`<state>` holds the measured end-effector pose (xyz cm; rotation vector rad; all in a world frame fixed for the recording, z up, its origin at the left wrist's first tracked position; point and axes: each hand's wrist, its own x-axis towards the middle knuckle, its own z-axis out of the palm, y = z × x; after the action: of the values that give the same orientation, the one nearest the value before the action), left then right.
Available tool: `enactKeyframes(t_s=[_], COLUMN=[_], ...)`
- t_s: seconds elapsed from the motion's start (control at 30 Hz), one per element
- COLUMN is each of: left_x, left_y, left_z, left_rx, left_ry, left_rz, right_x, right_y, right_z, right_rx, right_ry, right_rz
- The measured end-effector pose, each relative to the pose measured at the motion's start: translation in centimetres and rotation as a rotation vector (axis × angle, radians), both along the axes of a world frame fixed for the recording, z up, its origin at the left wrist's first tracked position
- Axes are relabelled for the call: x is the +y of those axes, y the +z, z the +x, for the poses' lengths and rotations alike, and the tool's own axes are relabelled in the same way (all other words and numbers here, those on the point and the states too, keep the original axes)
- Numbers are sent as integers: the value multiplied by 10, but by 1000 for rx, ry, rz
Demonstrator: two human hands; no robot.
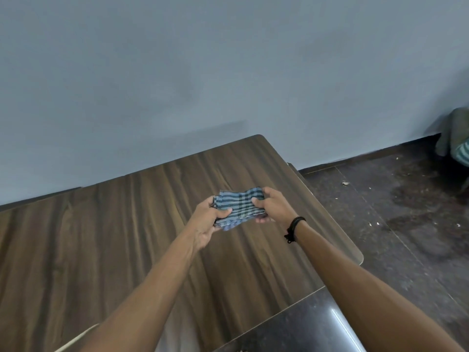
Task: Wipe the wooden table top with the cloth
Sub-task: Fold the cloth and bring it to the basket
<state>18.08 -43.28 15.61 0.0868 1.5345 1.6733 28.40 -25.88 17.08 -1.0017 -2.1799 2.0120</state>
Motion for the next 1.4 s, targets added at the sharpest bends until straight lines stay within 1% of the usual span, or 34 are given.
enactKeyframes(t_s=[0.17, 0.27, 0.37, 0.47, 0.57, 0.7, 0.8, 0.9, 0.97, 1.13, 1.4], left_x=[53, 92, 133, 169, 194, 223, 243, 263, 278, 331, 432], left_y=[-8, -13, -17, -21, -25, -31, -34, -41, -44, -55, -86], left_z=[31, 54, 76, 92, 95, 92, 89, 83, 77, 51, -4], left_rx=[-81, -98, -102, -106, -75, -60, -79, -63, -46, -6, -28], left_ry=[112, 168, 220, 265, 288, 251, 213, 198, 191, 241, 346], left_rz=[-8, 7, -26, -58, -101, -172, -184, -226, -254, -307, -397], right_x=[59, 101, 141, 171, 191, 214, 236, 261, 278, 331, 429], right_y=[-28, -38, -38, -43, -50, -59, -61, -67, -74, -99, -139], right_z=[19, 33, 45, 56, 58, 62, 61, 57, 49, 14, -52], right_rx=[-22, -8, -15, -52, -64, -39, -7, 35, 29, -7, -79], right_ry=[4, 26, 46, 97, 111, 80, 74, 33, 35, 68, 165], right_rz=[-168, -198, -152, -34, 3, 18, 42, -9, -19, -5, 53])
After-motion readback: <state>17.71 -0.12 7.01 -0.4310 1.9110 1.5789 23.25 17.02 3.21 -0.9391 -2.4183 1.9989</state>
